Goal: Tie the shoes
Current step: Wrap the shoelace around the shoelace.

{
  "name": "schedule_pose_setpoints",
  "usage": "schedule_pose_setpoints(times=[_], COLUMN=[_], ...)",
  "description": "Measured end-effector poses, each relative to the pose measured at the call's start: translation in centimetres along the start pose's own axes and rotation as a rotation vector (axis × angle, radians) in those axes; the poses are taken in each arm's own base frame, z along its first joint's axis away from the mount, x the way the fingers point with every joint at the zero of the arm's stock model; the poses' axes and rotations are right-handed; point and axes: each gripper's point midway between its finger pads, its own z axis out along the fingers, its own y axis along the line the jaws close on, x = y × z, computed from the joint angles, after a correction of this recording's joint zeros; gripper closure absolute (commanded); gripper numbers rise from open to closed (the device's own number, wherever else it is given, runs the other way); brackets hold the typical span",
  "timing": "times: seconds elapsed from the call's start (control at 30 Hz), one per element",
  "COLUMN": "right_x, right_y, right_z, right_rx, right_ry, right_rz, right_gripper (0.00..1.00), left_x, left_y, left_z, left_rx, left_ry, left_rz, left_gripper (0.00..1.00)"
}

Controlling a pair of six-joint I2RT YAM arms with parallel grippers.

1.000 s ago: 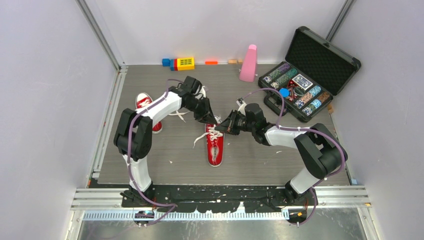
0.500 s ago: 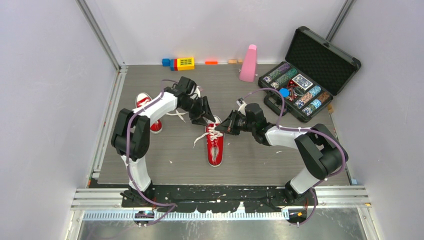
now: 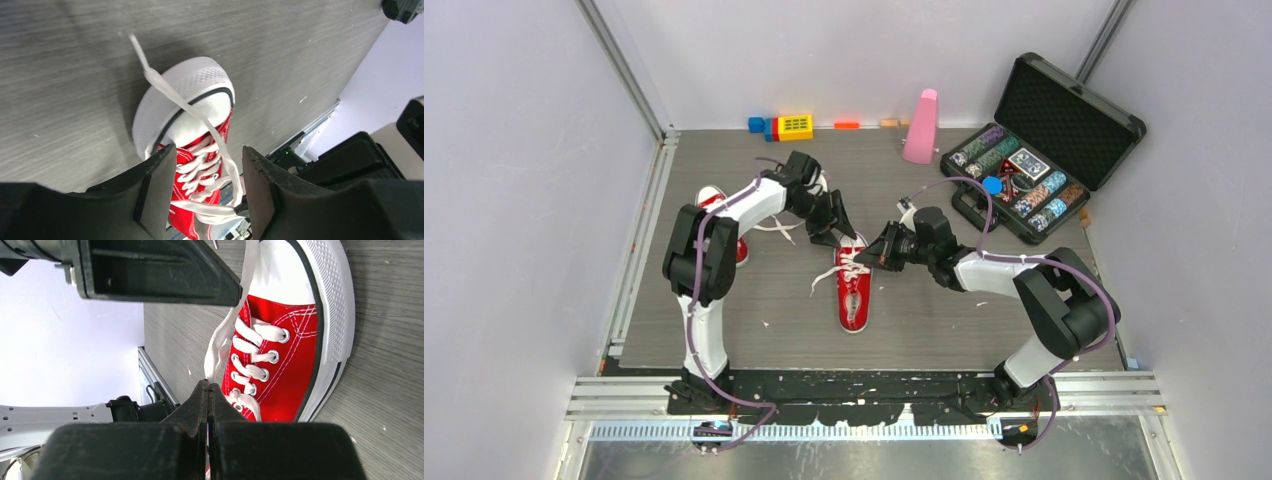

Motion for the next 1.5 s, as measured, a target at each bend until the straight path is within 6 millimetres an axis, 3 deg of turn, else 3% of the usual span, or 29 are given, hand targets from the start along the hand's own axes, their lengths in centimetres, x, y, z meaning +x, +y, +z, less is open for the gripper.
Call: schedule_pose_setpoints(times=[0.3, 0.6, 0.73, 0.9, 1.07, 1.23, 1.5], right_x=[0.1, 0.4, 0.4, 0.4, 0.4, 0.3, -0.2], right_y=[0.0, -0.4, -0.4, -0.5, -0.4, -0.4, -0.4], right_z=[0.0, -0.1, -0.1, -0.1, -0.1, 0.0, 1.0], right_rx=[0.000, 0.011, 0.014, 0.015, 0.015, 0.020, 0.026], right_ry=[0.007, 0.016, 0.018, 0.019, 0.018, 0.021, 0.026], right_rz=[-0.004, -0.011, -0.011, -0.012, -0.012, -0.009, 0.014], right_gripper=[1.00, 1.00, 1.00, 1.00, 1.00, 1.00, 1.00], left_x=[-2.9, -4.1, -4.3, -5.0, -6.1, -5.8, -3.1], left_y=[2.1, 2.5, 2.7, 2.0, 1.7, 1.6, -0.5], left_z=[0.1, 0.9, 1.8, 1.9, 1.8, 0.0, -6.1], left_rx=[-0.041, -0.037, -0.029, 0.000, 0.012, 0.001, 0.049], left_ry=[-0.050, -0.063, -0.059, -0.078, -0.126, -0.187, -0.330], left_rz=[-0.046, -0.083, -0.109, -0.122, -0.101, -0.072, 0.080], left_gripper=[0.51, 0.56, 0.66, 0.96, 1.00, 1.00, 1.00])
